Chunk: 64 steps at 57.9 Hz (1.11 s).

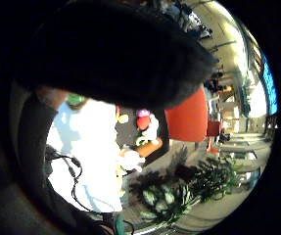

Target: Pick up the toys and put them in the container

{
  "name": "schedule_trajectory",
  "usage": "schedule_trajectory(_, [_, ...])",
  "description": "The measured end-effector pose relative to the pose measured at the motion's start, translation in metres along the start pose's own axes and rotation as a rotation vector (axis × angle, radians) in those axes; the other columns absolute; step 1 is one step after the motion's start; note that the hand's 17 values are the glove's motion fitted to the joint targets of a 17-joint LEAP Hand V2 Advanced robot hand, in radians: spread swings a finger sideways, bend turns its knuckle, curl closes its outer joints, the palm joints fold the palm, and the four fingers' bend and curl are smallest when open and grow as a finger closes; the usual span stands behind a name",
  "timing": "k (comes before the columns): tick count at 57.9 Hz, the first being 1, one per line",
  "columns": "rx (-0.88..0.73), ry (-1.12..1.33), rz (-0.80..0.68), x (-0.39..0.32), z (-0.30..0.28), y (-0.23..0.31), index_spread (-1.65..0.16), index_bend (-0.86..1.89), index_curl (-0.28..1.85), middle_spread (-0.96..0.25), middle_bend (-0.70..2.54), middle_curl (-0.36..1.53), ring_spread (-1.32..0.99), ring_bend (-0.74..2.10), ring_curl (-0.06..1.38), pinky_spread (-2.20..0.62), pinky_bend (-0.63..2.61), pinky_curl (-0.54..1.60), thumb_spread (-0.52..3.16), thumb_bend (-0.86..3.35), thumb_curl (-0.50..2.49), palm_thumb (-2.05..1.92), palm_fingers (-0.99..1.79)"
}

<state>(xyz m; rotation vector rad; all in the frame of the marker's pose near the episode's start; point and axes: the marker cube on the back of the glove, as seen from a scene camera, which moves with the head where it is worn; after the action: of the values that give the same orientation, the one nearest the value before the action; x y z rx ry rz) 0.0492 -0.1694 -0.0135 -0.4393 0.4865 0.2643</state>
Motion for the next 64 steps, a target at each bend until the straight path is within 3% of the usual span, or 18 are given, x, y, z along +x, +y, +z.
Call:
schedule_trajectory(12, [-0.181,0.03,0.155,0.029,0.057,-0.005,-0.3,0.36,0.52,0.0,0.13,0.44,-0.18,0.4,0.32,0.0,0.89,0.35,1.32,-0.02,0.35,0.15,0.06])
schedule_trajectory(25, [-0.129,-0.02,0.169,0.032,0.072,-0.015,-0.28,0.34,0.51,0.03,0.13,0.37,-0.15,0.31,0.29,-0.01,0.95,0.36,1.3,-0.01,0.34,0.16,-0.04])
schedule_trajectory(40, [-0.177,-0.101,0.21,0.03,0.073,-0.017,-0.24,0.76,0.62,0.04,0.11,0.29,-0.13,0.19,0.28,-0.02,0.85,0.33,1.41,0.04,0.34,0.27,-0.01])
schedule_trajectory(53, [-0.001,0.036,0.172,0.025,0.06,-0.014,-0.24,1.29,0.77,0.04,0.18,0.27,-0.1,0.12,0.21,-0.01,0.68,0.29,1.44,0.11,0.36,0.45,-0.02])
schedule_trajectory(64, [0.086,0.014,0.08,0.0,0.038,-0.014,-0.21,1.24,0.75,-0.02,0.32,0.34,-0.14,0.19,0.21,-0.01,0.59,0.28,1.38,0.14,0.37,0.56,0.03])
